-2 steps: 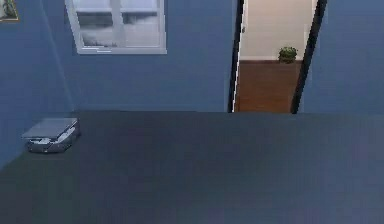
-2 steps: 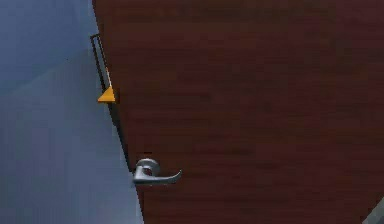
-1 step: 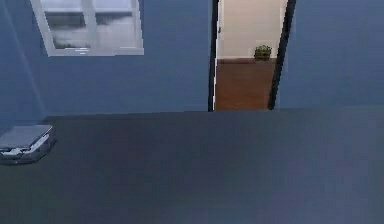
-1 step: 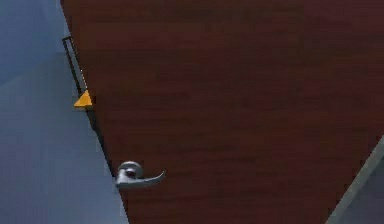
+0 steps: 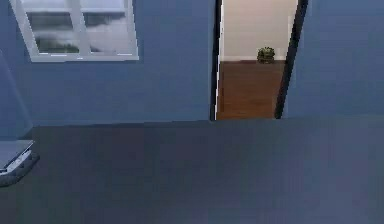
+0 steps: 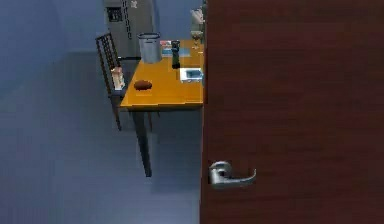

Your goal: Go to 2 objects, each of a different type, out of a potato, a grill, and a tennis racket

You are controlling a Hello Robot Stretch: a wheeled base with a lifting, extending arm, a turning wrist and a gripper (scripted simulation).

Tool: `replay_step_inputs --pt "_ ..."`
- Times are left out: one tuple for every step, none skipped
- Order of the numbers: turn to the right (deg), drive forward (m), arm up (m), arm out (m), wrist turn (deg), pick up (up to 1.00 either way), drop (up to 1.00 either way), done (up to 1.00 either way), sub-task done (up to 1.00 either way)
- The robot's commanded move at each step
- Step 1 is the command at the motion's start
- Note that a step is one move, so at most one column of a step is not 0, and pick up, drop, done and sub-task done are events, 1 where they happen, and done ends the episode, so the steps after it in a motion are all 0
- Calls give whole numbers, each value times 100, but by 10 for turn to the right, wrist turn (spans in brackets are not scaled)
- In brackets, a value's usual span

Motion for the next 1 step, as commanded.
replay_step_inputs --pt "450 0 0 0 0 0 0 0 0"
